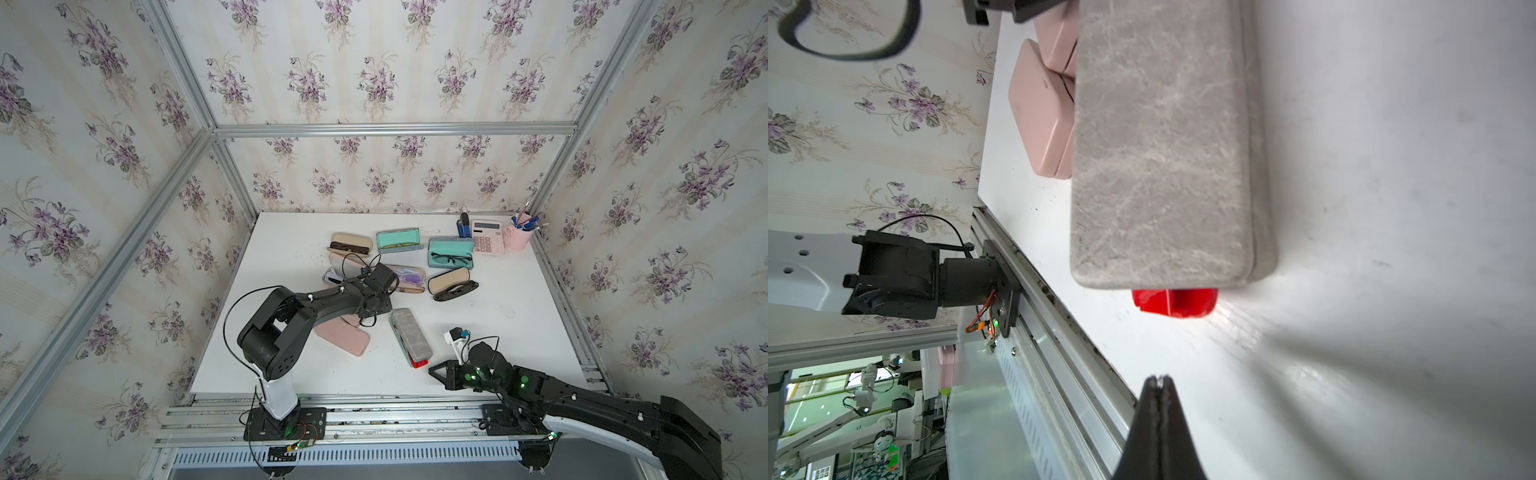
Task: Close the glasses case
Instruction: Close the glasses case at the center of the board.
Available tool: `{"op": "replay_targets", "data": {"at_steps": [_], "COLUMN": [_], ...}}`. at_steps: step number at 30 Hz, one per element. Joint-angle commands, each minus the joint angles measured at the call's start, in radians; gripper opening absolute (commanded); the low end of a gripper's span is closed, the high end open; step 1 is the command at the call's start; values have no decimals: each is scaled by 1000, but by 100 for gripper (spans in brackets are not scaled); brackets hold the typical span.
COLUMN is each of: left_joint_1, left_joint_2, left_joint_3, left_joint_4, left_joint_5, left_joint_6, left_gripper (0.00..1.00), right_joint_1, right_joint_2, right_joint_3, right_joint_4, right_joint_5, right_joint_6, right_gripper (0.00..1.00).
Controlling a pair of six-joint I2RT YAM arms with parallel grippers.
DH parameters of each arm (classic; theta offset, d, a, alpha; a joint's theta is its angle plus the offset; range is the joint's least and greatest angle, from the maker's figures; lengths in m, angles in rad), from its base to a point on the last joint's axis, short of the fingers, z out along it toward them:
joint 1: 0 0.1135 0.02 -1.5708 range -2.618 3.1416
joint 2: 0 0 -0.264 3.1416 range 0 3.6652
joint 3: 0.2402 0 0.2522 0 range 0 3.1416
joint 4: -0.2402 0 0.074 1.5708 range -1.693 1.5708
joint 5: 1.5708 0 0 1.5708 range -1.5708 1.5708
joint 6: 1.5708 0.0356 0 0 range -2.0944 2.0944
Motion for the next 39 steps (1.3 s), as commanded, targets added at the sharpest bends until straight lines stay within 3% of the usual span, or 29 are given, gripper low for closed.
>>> {"op": "replay_targets", "data": {"at_steps": [1,15,39], "left_joint_1": [1,-35,-76], "left_joint_2": [13,66,63], "left_joint_3": [12,-26,-126], "left_joint_4": [46,125,225], "left_joint_5": [48,122,171], "left_joint_6": [42,39,20], "left_gripper": [43,41,36], "right_joint_1": [10,10,-53], "right_joint_2": [19,283,359], "right_joint_3": [-15,65,90], "right_joint_4": [40,206,210], "right_joint_5": [2,3,60], "right_joint_6": [23,-1,-10], "right_gripper": [0,0,0]}}
